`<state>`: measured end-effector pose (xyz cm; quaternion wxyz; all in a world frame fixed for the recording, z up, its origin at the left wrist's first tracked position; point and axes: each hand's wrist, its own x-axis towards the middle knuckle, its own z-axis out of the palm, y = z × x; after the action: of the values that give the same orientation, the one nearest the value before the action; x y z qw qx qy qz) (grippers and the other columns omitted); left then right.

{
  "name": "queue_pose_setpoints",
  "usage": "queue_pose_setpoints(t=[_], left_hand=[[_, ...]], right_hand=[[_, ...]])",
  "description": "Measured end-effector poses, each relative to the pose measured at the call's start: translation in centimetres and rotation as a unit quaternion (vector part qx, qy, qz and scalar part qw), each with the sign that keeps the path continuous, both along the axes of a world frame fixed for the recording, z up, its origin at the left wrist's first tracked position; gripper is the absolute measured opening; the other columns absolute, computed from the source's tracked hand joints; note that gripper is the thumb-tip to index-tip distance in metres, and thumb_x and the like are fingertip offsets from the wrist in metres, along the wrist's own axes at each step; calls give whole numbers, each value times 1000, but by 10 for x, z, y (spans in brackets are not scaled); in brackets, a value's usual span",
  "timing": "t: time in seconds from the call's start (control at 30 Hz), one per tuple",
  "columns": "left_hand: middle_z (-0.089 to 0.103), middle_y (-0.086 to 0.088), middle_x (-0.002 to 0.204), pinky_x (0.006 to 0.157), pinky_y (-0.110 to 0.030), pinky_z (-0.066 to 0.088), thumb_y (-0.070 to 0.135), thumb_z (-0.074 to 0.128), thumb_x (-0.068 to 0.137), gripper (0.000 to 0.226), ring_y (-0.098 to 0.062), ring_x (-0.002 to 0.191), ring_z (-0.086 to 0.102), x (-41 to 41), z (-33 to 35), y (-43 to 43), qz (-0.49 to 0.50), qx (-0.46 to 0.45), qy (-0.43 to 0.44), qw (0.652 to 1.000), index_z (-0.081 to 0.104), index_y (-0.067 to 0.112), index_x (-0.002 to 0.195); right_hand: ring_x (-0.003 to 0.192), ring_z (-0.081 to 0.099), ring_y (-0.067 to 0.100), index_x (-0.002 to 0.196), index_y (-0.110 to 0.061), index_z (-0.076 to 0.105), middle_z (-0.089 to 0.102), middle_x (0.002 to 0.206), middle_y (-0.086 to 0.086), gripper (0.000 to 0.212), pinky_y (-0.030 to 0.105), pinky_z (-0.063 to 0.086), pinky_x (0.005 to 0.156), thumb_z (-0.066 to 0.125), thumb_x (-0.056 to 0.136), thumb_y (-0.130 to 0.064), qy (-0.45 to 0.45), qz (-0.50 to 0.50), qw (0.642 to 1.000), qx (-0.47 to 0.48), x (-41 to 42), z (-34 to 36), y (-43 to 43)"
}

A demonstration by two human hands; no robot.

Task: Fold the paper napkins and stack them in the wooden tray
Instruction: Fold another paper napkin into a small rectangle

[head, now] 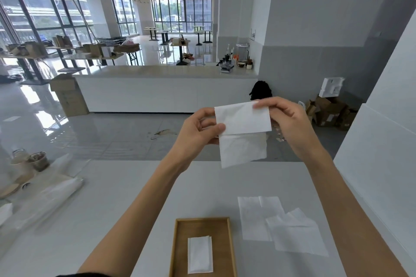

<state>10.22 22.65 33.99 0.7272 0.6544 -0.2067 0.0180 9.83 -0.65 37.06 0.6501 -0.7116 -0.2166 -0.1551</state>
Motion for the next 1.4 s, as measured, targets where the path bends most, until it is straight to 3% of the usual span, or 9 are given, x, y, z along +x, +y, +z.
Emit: queue_pose_setpoints(t=[0.07, 0.17, 0.33, 0.5, 0.67, 0.77, 0.87, 1.07, 1.4], left_hand=[[79, 3, 89, 70, -28, 61, 1, 67, 94, 22, -14, 82, 76, -2, 6, -1, 25, 5, -18, 1000, 65, 17, 108], [77, 3, 88, 66, -25, 60, 0, 67, 94, 22, -13, 82, 75, -4, 12, -1, 49, 14, -35, 998, 66, 18, 106], [79, 3, 91, 69, -25, 60, 4, 67, 95, 22, -12, 85, 76, -7, 14, 1, 60, 21, -50, 997, 66, 21, 109], [81, 0, 95, 71, -26, 60, 10, 64, 98, 17, -14, 89, 77, -11, 4, 4, 39, 7, -11, 999, 66, 18, 114], [81, -2, 98, 74, -29, 61, 2, 64, 96, 20, -17, 88, 76, -14, 3, 7, 64, -8, -16, 998, 75, 19, 100], [79, -9, 108, 78, -29, 59, 4, 64, 96, 17, -23, 98, 74, -15, 5, 8, 54, -36, -14, 998, 77, 16, 96], [77, -5, 103, 77, -27, 58, 5, 59, 99, 18, -16, 89, 72, -14, 2, 7, 38, -84, 43, 995, 72, 14, 109], [76, -9, 110, 83, -32, 61, 35, 46, 107, 39, -23, 98, 71, -13, -2, 2, -48, -112, 159, 980, 69, 7, 121], [78, 4, 87, 67, -26, 58, 7, 70, 94, 12, -9, 78, 71, -29, -30, 1, 120, -34, 121, 985, 69, 15, 103]], right_hand=[[106, 69, 21, 120, -28, 67, 71, 121, 11, 28, 31, 56, 85, 44, 105, -24, 81, 69, 990, 88, 1, -2, -3], [112, 70, 22, 133, -33, 55, 72, 125, 1, 48, 36, 59, 86, 56, 89, -52, 151, 74, 983, 73, 2, -12, -1], [104, 74, 21, 119, -23, 68, 76, 118, 5, 30, 31, 62, 80, 73, 89, -17, 131, 63, 989, 24, 0, -27, 9], [105, 74, 23, 108, -25, 74, 78, 111, 2, 21, 39, 61, 89, 72, 90, -14, 117, 35, 991, 49, 2, -25, 17], [106, 70, 23, 99, -26, 76, 76, 112, 4, 23, 40, 55, 95, 67, 93, -7, 110, 38, 991, 60, -2, -21, 20], [101, 67, 20, 85, -26, 77, 74, 111, 6, 42, 38, 54, 83, 54, 95, 9, 70, 26, 997, 36, -6, -20, 22], [90, 70, 9, 79, -22, 77, 77, 94, -10, 45, 20, 55, 68, 52, 94, 12, 35, 26, 999, 22, -9, -19, 23], [86, 67, 3, 77, -17, 74, 76, 88, -15, 48, 19, 52, 68, 46, 89, 20, -32, -19, 999, -20, -4, -26, 17], [100, 73, 17, 118, -30, 70, 77, 108, -5, 23, 30, 61, 72, 56, 101, -35, 198, 49, 978, 35, -10, -53, 21]])
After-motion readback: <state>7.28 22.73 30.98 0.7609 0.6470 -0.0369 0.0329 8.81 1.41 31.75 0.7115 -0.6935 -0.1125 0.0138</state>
